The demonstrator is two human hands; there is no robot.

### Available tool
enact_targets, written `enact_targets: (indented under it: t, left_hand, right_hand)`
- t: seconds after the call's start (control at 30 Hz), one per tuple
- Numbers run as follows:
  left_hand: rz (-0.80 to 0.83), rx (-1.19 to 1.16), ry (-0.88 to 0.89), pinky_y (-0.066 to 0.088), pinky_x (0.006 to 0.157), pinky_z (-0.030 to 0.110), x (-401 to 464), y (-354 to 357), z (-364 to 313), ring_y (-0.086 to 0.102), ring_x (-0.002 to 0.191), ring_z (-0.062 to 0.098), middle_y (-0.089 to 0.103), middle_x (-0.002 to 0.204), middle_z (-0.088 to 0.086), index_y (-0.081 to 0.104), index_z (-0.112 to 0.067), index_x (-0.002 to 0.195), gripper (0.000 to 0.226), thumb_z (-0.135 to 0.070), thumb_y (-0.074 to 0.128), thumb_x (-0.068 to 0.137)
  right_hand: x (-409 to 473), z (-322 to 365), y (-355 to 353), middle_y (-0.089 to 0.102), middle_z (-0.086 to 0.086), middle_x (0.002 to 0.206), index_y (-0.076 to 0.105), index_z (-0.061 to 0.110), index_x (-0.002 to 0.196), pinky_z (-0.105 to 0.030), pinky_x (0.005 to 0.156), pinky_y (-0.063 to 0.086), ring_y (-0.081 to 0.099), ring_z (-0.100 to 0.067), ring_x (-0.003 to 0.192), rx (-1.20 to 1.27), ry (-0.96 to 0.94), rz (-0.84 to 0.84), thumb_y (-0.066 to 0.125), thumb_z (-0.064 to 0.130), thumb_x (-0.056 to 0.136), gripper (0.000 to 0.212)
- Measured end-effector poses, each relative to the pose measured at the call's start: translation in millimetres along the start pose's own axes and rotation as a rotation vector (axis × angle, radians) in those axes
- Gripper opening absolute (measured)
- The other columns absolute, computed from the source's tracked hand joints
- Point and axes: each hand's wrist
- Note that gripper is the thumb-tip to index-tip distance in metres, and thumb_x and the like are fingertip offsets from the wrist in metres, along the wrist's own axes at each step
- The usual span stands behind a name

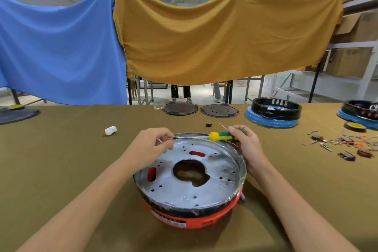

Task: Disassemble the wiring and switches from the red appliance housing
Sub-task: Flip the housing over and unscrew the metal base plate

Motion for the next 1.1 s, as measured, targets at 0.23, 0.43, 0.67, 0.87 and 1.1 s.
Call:
enact_targets:
  t: [0.23, 0.43, 0.67, 0.87, 1.1]
  left_hand:
    - [-0.011, -0.032, 0.013, 0.049, 0.068, 0.012, -1, 0, -2, 0.067, 0.071, 0.001, 0.071, 0.072, -0.017, 0.070, -0.028, 0.081, 0.019, -0.024, 0.060, 0.097]
    - [-0.025, -0.021, -0.022, 0.048, 0.063, 0.011, 0, 2, -7, 0.067, 0.067, 0.003, 0.071, 0.066, -0.015, 0.070, -0.028, 0.075, 0.024, -0.019, 0.062, 0.096]
    - [-0.018, -0.004, -0.014, 0.036, 0.046, 0.007, 9, -12, -17, 0.051, 0.044, -0.004, 0.072, 0.067, -0.012, 0.073, -0.025, 0.078, 0.020, -0.022, 0.063, 0.095]
    - [-0.053, -0.049, -0.075, 0.043, 0.071, 0.020, 5, -38, -7, 0.067, 0.072, -0.005, 0.073, 0.074, -0.016, 0.073, -0.030, 0.082, 0.017, -0.028, 0.062, 0.095]
    - [0.026, -0.149, -0.091, 0.045, 0.067, 0.015, -4, -23, -19, 0.063, 0.079, -0.009, 0.070, 0.087, -0.026, 0.075, -0.038, 0.094, 0.015, -0.029, 0.063, 0.095]
  right_hand:
    - [-3, 1, -1, 0.072, -0.006, 0.086, 0.063, 0.015, 0.095, -0.030, 0.064, 0.055, 0.068, -0.017, 0.070, 0.015, -0.027, -0.018, 0.071, 0.021, 0.092, 0.010]
    - [-7, 3, -3, 0.070, -0.007, 0.088, 0.064, 0.014, 0.097, -0.027, 0.062, 0.057, 0.067, -0.015, 0.067, 0.033, -0.022, -0.033, 0.069, 0.019, 0.093, 0.009]
    - [-10, 3, -3, 0.071, -0.011, 0.093, 0.061, 0.014, 0.095, -0.033, 0.069, 0.057, 0.066, -0.020, 0.066, 0.163, 0.008, 0.026, 0.067, 0.014, 0.093, 0.006]
    - [-6, 8, -14, 0.057, -0.011, 0.094, 0.056, 0.007, 0.106, -0.026, 0.064, 0.050, 0.054, -0.018, 0.072, 0.366, -0.006, -0.184, 0.065, 0.016, 0.095, 0.017]
    - [-10, 7, -12, 0.061, -0.017, 0.110, 0.053, 0.007, 0.112, -0.026, 0.067, 0.060, 0.064, -0.023, 0.081, 0.457, 0.088, -0.060, 0.072, 0.013, 0.088, 0.031]
Point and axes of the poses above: each hand's wrist, its own x-axis towards the middle knuckle, its own y-axis out of the palm, z = x × y
